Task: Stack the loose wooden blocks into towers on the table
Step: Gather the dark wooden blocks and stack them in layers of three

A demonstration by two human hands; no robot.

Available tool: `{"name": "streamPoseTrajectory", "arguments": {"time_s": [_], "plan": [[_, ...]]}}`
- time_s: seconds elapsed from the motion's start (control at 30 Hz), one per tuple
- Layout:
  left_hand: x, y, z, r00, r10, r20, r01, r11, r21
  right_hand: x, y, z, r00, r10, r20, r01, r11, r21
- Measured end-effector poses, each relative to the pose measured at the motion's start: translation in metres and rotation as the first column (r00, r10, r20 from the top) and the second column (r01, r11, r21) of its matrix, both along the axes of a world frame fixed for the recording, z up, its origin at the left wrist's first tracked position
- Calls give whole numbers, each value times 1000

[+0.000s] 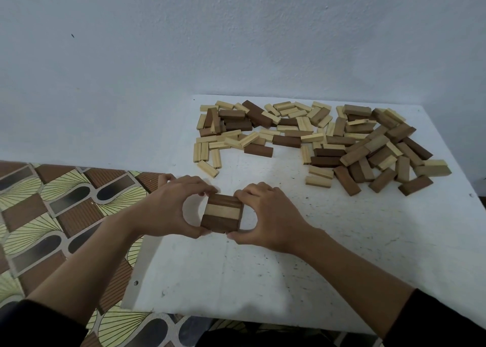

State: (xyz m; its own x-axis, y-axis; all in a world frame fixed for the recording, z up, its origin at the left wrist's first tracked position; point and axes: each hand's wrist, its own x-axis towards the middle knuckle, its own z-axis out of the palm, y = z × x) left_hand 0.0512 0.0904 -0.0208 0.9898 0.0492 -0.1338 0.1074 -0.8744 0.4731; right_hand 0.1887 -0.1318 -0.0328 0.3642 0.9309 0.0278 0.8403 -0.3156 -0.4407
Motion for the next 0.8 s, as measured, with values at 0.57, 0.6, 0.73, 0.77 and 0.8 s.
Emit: {"name": "streamPoseTrajectory", "arguments": {"time_s": [0.57, 0.6, 0.73, 0.77, 0.8], "plan": [[-1, -9, -16, 996, 44, 73, -31, 984, -174, -2, 2, 0, 1000, -11, 5, 11, 1000, 20], [-1, -10, -16, 995, 53, 87, -36, 982, -188, -2, 2, 1, 1000, -11, -1, 11, 1000, 23], [-2, -13, -18, 989, 73, 127, -45, 977, -206, -2, 3, 1, 1000, -9, -17, 10, 999, 33], [-2, -13, -18, 989, 68, 129, -40, 978, -204, -2, 3, 2, 1000, -8, -22, 9, 999, 33], [-1, -13, -19, 990, 61, 129, -34, 979, -201, -2, 3, 2, 1000, -7, -29, 8, 999, 32]]}}
